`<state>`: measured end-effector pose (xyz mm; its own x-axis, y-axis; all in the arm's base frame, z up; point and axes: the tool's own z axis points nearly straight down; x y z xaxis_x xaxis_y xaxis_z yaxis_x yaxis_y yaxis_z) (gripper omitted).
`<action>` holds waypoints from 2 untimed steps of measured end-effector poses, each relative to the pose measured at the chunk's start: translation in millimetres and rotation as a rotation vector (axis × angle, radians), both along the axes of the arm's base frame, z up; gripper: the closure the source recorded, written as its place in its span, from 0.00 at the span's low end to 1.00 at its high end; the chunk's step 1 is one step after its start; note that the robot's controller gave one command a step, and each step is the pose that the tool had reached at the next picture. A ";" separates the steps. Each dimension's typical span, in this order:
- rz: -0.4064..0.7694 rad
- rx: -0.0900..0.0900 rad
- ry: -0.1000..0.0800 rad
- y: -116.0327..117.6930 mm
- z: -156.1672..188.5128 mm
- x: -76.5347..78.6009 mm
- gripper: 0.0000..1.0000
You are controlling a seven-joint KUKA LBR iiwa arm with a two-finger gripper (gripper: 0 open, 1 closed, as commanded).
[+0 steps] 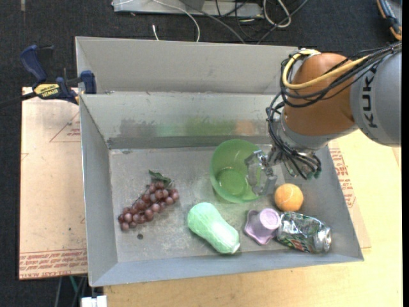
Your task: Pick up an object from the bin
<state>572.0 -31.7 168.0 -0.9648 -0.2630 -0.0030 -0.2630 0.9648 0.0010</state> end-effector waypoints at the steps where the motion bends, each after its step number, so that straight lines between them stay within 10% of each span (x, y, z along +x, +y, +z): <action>1: -0.473 0.003 -0.002 39.3 -14.6 -1.3 0.00; 2: -0.548 0.002 -0.002 53.6 -20.4 -2.5 0.00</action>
Offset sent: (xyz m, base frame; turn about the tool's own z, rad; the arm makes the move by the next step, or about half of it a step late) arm 0.0000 0.0000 0.0000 0.0000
